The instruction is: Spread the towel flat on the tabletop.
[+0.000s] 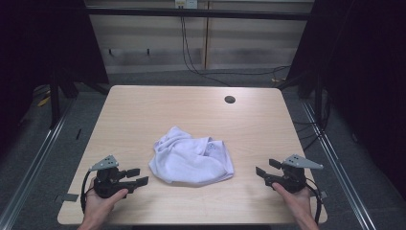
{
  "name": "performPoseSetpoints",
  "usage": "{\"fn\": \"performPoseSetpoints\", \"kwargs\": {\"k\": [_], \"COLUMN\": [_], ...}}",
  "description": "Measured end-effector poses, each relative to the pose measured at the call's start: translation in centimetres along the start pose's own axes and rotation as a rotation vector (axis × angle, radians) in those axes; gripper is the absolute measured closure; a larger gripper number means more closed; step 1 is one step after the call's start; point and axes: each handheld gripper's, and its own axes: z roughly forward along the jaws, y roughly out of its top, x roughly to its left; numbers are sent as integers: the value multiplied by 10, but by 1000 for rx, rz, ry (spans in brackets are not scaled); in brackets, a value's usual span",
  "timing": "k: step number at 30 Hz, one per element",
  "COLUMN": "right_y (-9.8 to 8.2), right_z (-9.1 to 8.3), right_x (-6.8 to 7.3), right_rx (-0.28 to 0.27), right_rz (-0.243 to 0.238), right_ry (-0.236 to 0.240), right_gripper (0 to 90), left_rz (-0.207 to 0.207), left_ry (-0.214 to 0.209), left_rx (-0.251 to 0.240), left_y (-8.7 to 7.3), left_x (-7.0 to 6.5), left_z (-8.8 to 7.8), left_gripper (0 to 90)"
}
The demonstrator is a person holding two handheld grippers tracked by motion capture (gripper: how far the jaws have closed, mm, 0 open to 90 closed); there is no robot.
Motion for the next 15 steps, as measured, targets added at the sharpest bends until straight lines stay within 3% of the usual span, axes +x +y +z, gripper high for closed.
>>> {"fn": "performPoseSetpoints", "kwargs": {"k": [3, 8, 15], "right_y": [0, 2, 1], "right_z": [2, 2, 1], "right_x": [2, 6, 12], "right_rx": [14, 10, 35], "right_rz": [-8, -18, -32], "right_ry": [12, 4, 26], "right_gripper": [330, 343, 357], "left_rz": [29, 26, 75], "left_ry": [26, 36, 21], "left_rx": [15, -2, 0], "left_y": [0, 8, 19], "left_x": [-4, -4, -11], "left_z": [2, 5, 12], "left_gripper": [430, 425, 428]}}
